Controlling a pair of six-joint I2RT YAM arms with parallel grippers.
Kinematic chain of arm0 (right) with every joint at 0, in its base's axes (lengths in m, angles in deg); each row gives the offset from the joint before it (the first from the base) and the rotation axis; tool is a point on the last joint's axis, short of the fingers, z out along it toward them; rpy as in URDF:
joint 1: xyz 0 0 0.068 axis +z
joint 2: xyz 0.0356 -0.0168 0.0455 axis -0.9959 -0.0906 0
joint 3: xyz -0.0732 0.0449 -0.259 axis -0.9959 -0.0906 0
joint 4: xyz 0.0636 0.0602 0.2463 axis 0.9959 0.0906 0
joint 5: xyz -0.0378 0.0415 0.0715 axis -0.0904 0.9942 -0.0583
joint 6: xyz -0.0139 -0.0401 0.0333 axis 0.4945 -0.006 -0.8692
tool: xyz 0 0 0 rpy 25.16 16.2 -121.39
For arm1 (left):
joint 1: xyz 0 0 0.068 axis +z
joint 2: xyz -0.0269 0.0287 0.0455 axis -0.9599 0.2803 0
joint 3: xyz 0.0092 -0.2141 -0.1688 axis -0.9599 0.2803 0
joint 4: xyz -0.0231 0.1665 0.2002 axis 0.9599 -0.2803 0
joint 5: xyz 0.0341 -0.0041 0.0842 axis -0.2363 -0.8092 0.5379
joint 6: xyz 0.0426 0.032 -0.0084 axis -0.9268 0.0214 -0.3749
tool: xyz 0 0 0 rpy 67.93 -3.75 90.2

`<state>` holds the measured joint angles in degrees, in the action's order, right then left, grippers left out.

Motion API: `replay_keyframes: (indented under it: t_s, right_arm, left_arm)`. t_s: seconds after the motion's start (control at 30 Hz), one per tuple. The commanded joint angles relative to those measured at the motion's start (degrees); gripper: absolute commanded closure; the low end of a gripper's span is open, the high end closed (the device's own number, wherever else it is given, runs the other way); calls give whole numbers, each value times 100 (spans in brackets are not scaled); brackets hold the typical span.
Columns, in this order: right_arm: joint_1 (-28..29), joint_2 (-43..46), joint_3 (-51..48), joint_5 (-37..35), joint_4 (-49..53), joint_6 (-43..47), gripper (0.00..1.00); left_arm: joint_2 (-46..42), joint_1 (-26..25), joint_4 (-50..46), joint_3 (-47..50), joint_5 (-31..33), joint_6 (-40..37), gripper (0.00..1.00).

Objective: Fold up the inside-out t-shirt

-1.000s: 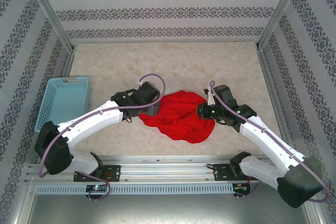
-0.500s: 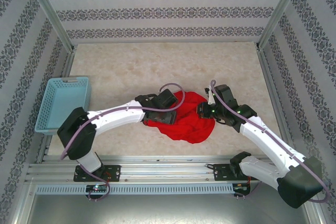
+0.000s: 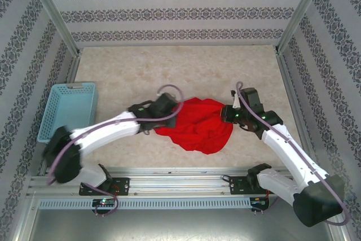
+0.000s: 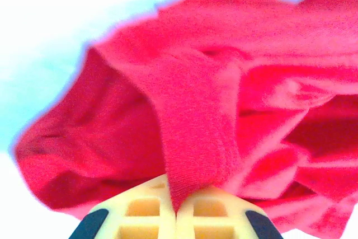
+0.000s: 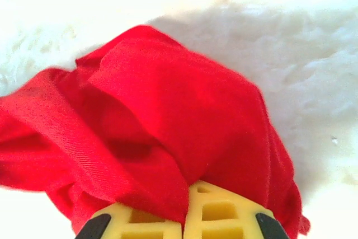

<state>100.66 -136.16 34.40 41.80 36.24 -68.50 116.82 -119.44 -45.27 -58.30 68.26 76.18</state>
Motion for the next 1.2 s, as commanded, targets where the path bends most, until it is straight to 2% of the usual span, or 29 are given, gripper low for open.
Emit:
replay_keyframes:
  t_s: [0.0, 0.07, 0.13, 0.2, 0.3, 0.37, 0.47, 0.57, 0.67, 0.8, 0.83, 0.87, 0.93, 1.03, 1.17]
  right_arm:
    - [-531, 34, 126, 895, -25, 143, 100]
    - [-601, -149, 73, 1104, -228, 61, 100]
    - [-562, -504, 109, 1230, -381, 20, 100]
    - [-441, -904, 201, 1195, -530, -3, 98]
    - [-168, -1431, 518, 560, -423, 57, 76]
    - [-19, -1637, 815, 32, -107, 117, 52]
    - [314, -1521, 1047, -501, 169, 310, 38]
    - [871, -1161, 1081, -681, 160, 451, 34]
    - [1470, -1042, 989, -360, -199, 333, 36]
    - [2205, -1547, 1053, -185, -677, 392, 38]
    - [2374, -1744, 1152, -424, -667, 472, 36]
    - [2514, -1970, 1288, -742, -611, 550, 29]
    - [2637, -2310, 1493, -1193, -592, 727, 21]
    - [2711, -2661, 1707, -1487, -768, 1100, 16]
    - [2713, -3102, 2072, -1735, -795, 1307, 19]
  left_arm:
    - [-1540, 194, 256, 435, 1136, -124, 100]
    - [-2124, 301, 128, 622, 1622, -307, 100]
    - [-2177, 620, -32, 611, 1256, -328, 100]
    - [-2069, 722, 29, 624, 865, -322, 100]
    - [-1789, 722, 259, 654, 501, -304, 100]
    - [-1531, 730, 317, 592, 299, -340, 100]
    - [-1199, 731, 271, 458, 46, -422, 100]
    - [-1131, 731, 283, 521, -3, -406, 100]
    - [-1199, 731, 363, 680, 24, -338, 100]
    - [-1260, 731, 402, 757, 43, -275, 100]
    - [-1273, 730, 396, 741, 40, -274, 100]
    - [-1296, 731, 391, 744, 34, -274, 100]
    - [-1333, 731, 391, 754, 18, -277, 100]
    - [-1395, 731, 376, 771, -2, -283, 100]
    - [-1430, 731, 382, 794, -77, -268, 100]
